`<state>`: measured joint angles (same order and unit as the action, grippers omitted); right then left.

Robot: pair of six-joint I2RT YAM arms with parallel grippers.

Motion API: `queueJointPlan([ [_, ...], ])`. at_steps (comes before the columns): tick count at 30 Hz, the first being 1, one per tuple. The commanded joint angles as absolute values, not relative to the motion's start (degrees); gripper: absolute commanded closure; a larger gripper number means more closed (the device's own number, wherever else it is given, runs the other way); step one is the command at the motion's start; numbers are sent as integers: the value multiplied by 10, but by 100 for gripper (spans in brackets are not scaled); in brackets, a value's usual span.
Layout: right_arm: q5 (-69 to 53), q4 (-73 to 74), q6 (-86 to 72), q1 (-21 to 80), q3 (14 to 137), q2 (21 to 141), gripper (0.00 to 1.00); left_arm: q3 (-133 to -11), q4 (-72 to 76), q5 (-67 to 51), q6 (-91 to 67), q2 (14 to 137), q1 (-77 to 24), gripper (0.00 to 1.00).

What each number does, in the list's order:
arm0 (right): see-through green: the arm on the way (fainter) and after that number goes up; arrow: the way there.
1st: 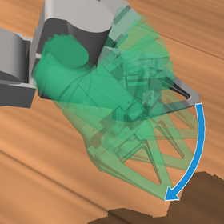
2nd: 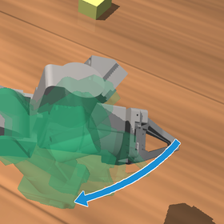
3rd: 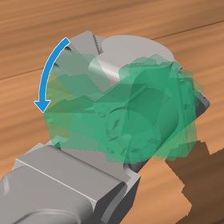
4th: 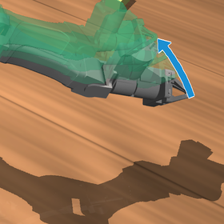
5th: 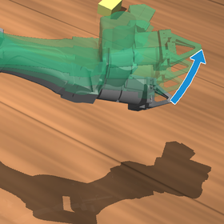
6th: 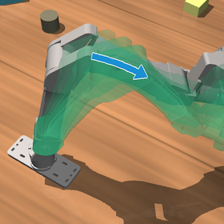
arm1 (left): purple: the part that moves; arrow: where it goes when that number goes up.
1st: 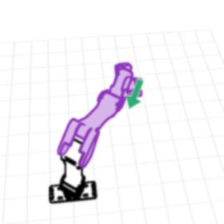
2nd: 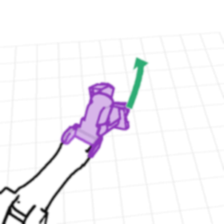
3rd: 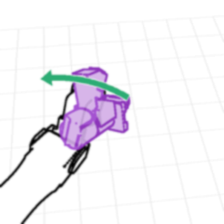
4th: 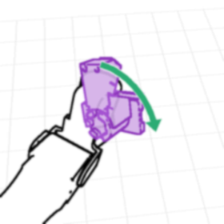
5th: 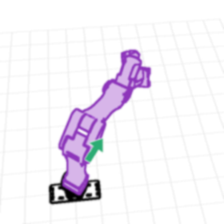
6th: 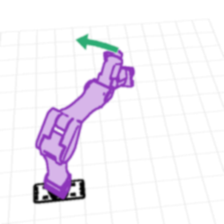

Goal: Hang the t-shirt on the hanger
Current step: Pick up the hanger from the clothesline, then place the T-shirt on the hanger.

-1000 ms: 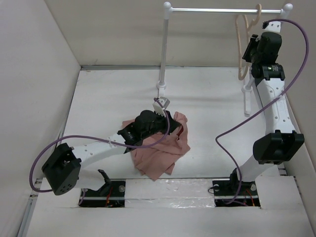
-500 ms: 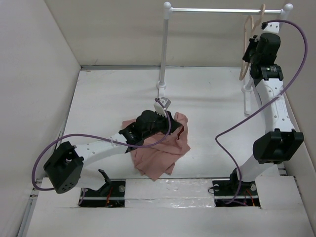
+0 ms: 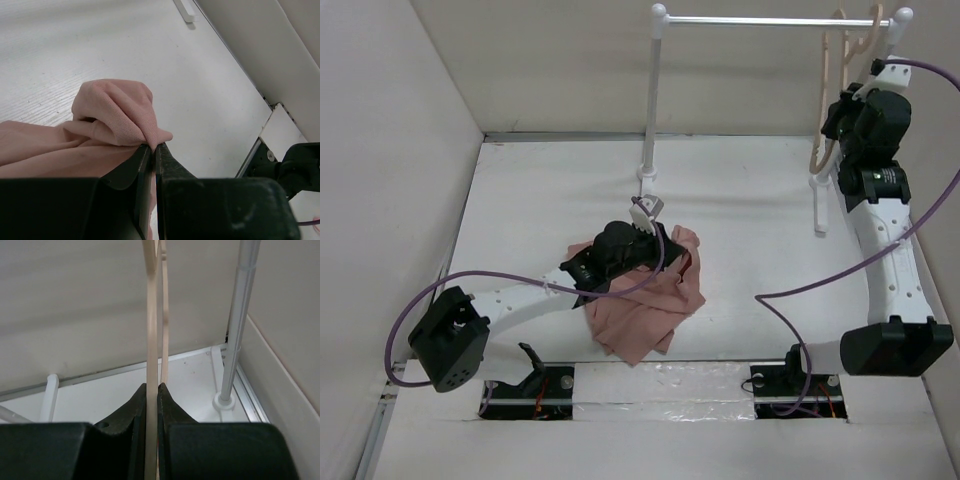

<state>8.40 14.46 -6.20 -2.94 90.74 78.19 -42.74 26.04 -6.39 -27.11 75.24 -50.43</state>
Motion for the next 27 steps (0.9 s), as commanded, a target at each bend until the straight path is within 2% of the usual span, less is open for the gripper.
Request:
queueJointPlan([
  [1, 54, 78, -95, -30, 853, 736, 100, -446, 301, -76, -274, 749, -490, 100],
  [8, -11, 15, -139, 28, 686, 611, 100, -469, 313, -91, -272, 767, -447, 100],
  [15, -84, 57, -150, 142, 566, 468, 100, -498, 345, -123, -287, 801, -385, 100],
  [21, -104, 181, -182, 240, 462, 323, 100, -546, 340, -127, -279, 840, -347, 100],
  [27, -83, 311, -211, 286, 458, 215, 100, -588, 347, -152, -293, 877, -303, 100],
])
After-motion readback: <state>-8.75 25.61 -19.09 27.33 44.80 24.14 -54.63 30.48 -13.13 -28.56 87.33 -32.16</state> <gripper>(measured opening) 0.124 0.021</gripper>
